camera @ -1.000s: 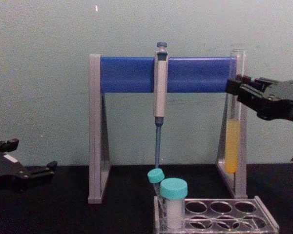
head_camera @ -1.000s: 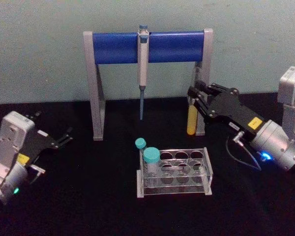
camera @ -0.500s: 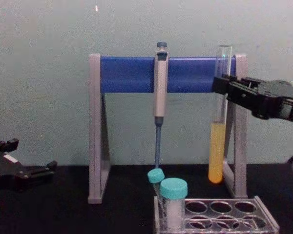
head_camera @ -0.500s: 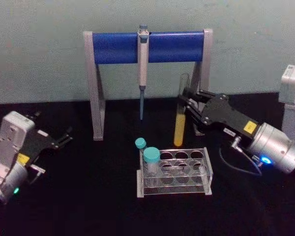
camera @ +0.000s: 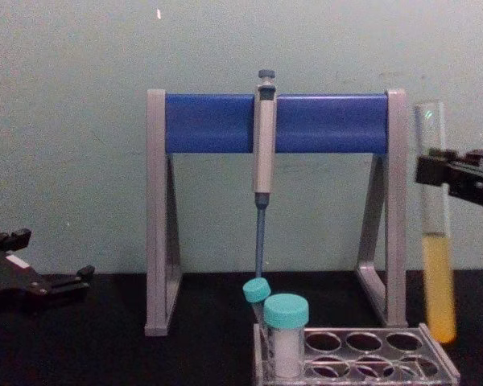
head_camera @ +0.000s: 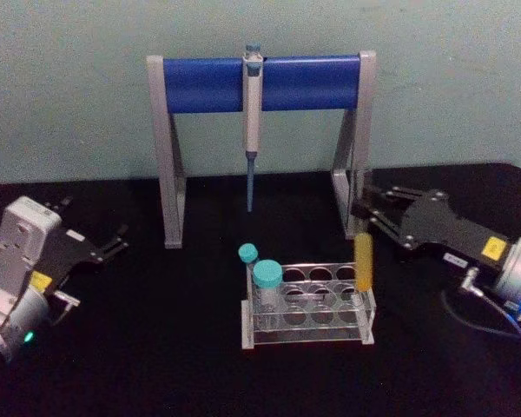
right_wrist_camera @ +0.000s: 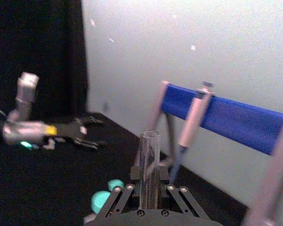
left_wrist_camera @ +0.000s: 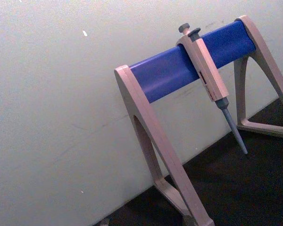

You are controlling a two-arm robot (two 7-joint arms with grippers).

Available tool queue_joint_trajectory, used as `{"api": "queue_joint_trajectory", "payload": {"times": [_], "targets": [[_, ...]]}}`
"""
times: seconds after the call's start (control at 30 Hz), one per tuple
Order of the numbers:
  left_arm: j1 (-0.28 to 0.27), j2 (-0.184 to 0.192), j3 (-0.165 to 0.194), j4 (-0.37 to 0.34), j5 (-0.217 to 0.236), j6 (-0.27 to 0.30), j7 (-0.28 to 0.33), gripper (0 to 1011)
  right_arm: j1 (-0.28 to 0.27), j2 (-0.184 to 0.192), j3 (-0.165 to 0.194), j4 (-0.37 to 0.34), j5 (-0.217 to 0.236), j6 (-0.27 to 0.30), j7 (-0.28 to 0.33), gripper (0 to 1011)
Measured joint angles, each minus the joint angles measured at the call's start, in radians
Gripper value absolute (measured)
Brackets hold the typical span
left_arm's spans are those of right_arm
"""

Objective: Pick up the test tube from the test tube rack, shake it, then place it back into the test tube rack.

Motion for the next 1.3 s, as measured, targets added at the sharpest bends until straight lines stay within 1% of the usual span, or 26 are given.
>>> {"api": "queue_joint_trajectory", "payload": {"times": [0.03, 0.07, 0.13, 0.17, 0.2, 0.23, 0.27, 0.33, 0.37, 0.4, 0.43, 0.47, 0.5, 0.53, 0.63, 0.67, 0.73, 0.77, 0.87, 0.97, 1.03, 1.07, 1.1, 1.13, 1.17, 1.3], "targets": [[0.0, 0.0, 0.0, 0.0, 0.0, 0.0, 0.0, 1001, -0.007, 0.008, 0.005, -0.009, -0.013, -0.001, -0.015, 229], [0.0, 0.0, 0.0, 0.0, 0.0, 0.0, 0.0, 1001, -0.015, 0.018, 0.011, -0.019, -0.041, -0.006, -0.042, 229], [0.0, 0.0, 0.0, 0.0, 0.0, 0.0, 0.0, 1001, -0.018, 0.022, 0.015, -0.024, -0.067, -0.01, -0.063, 229], [0.0, 0.0, 0.0, 0.0, 0.0, 0.0, 0.0, 1001, -0.018, 0.022, 0.017, -0.025, -0.1, -0.014, -0.086, 229], [0.0, 0.0, 0.0, 0.0, 0.0, 0.0, 0.0, 1001, -0.018, 0.022, 0.017, -0.025, -0.1, -0.014, -0.086, 229], [0.0, 0.0, 0.0, 0.0, 0.0, 0.0, 0.0, 1001, -0.015, 0.016, 0.018, -0.022, -0.123, -0.018, -0.101, 229], [0.0, 0.0, 0.0, 0.0, 0.0, 0.0, 0.0, 1001, -0.013, 0.012, 0.018, -0.018, -0.132, -0.021, -0.107, 229], [0.0, 0.0, 0.0, 0.0, 0.0, 0.0, 0.0, 1001, -0.004, -0.008, 0.018, -0.001, -0.154, -0.032, -0.124, 229], [0.0, 0.0, 0.0, 0.0, 0.0, 0.0, 0.0, 1001, 0.004, -0.024, 0.019, 0.014, -0.164, -0.043, -0.131, 229], [0.0, 0.0, 0.0, 0.0, 0.0, 0.0, 0.0, 1001, 0.004, -0.024, 0.019, 0.014, -0.164, -0.043, -0.131, 229], [0.0, 0.0, 0.0, 0.0, 0.0, 0.0, 0.0, 1001, 0.007, -0.033, 0.019, 0.021, -0.168, -0.052, -0.134, 229], [0.0, 0.0, 0.0, 0.0, 0.0, 0.0, 0.0, 1001, 0.015, -0.051, 0.02, 0.036, -0.171, -0.069, -0.136, 229], [0.0, 0.0, 0.0, 0.0, 0.0, 0.0, 0.0, 1001, 0.019, -0.06, 0.02, 0.045, -0.173, -0.078, -0.137, 229], [0.0, 0.0, 0.0, 0.0, 0.0, 0.0, 0.0, 1001, 0.027, -0.082, 0.02, 0.064, -0.179, -0.101, -0.138, 229], [0.0, 0.0, 0.0, 0.0, 0.0, 0.0, 0.0, 1001, 0.043, -0.11, 0.017, 0.095, -0.18, -0.128, -0.127, 229], [0.0, 0.0, 0.0, 0.0, 0.0, 0.0, 0.0, 1001, 0.054, -0.13, 0.013, 0.117, -0.172, -0.143, -0.112, 229], [0.0, 0.0, 0.0, 0.0, 0.0, 0.0, 0.0, 1001, 0.064, -0.147, 0.01, 0.136, -0.158, -0.152, -0.092, 229], [0.0, 0.0, 0.0, 0.0, 0.0, 0.0, 0.0, 1001, 0.074, -0.162, 0.007, 0.152, -0.142, -0.158, -0.071, 228], [0.0, 0.0, 0.0, 0.0, 0.0, 0.0, 0.0, 1001, 0.086, -0.181, 0.001, 0.175, -0.111, -0.159, -0.037, 229], [0.0, 0.0, 0.0, 0.0, 0.0, 0.0, 0.0, 1001, 0.101, -0.198, -0.009, 0.198, -0.054, -0.15, 0.019, 229], [0.0, 0.0, 0.0, 0.0, 0.0, 0.0, 0.0, 1001, 0.105, -0.2, -0.014, 0.203, -0.029, -0.141, 0.042, 229], [0.0, 0.0, 0.0, 0.0, 0.0, 0.0, 0.0, 1001, 0.109, -0.198, -0.019, 0.205, -0.005, -0.131, 0.066, 229], [0.0, 0.0, 0.0, 0.0, 0.0, 0.0, 0.0, 1001, 0.11, -0.196, -0.021, 0.205, 0.006, -0.125, 0.077, 229], [0.0, 0.0, 0.0, 0.0, 0.0, 0.0, 0.0, 1001, 0.11, -0.193, -0.023, 0.205, 0.018, -0.118, 0.088, 229], [0.0, 0.0, 0.0, 0.0, 0.0, 0.0, 0.0, 1001, 0.111, -0.184, -0.027, 0.202, 0.04, -0.103, 0.108, 229], [0.0, 0.0, 0.0, 0.0, 0.0, 0.0, 0.0, 1001, 0.105, -0.157, -0.031, 0.183, 0.072, -0.072, 0.136, 229]]}}
